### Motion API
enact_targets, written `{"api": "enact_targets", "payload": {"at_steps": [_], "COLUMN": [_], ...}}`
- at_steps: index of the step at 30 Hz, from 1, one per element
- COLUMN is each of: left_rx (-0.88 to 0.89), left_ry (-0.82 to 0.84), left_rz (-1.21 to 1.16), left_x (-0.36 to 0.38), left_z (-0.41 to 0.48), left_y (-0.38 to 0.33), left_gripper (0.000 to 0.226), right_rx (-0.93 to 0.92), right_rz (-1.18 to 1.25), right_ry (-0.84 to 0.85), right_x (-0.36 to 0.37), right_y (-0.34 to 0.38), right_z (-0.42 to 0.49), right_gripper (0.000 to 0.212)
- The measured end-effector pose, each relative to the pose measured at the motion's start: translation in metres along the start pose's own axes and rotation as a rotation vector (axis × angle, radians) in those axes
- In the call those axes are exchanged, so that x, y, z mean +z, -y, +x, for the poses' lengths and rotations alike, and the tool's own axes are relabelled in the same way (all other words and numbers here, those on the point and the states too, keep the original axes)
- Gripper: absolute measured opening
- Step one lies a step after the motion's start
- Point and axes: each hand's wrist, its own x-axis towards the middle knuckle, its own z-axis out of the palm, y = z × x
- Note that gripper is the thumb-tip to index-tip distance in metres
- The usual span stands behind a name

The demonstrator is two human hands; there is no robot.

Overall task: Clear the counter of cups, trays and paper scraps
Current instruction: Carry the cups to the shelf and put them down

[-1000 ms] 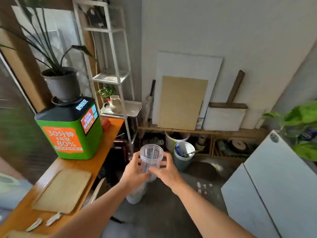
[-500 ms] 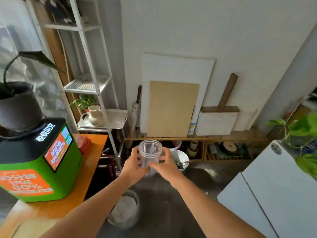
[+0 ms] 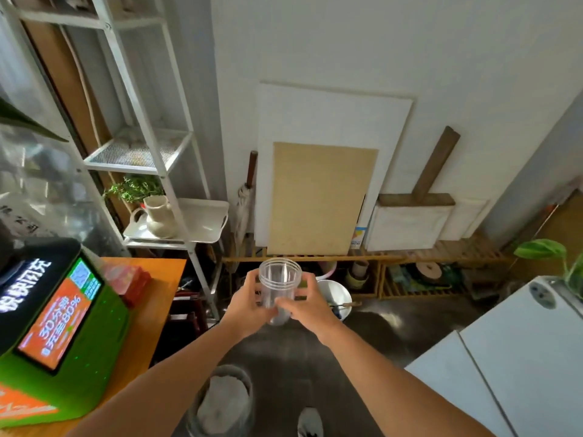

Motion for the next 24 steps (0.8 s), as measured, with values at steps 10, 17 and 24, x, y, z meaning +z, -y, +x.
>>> {"api": "enact_targets", "payload": {"at_steps": [10, 17, 24], "left_rx": [-0.063, -0.106, -0.179], "left_ry": [-0.061, -0.120, -0.182], "left_rz": [-0.001, 0.007, -0.011], "left_x": [0.017, 0.039, 0.049], "left_z": [0.125, 0.214, 0.250], "left_y": [-0.021, -0.049, -0.030], "left_gripper": [0.084, 0.083, 0.086], "right_rx": [-0.039, -0.036, -0.014], "right_rz": [-0.011, 0.003, -0.023], "right_ry": [0.101, 0.175, 0.272], "right_x": [-0.059, -0.111, -0.110], "right_y": [0.027, 0.048, 0.044], "right_z": [0.128, 0.227, 0.281], "right_gripper": [0.071, 0.074, 0.073]}}
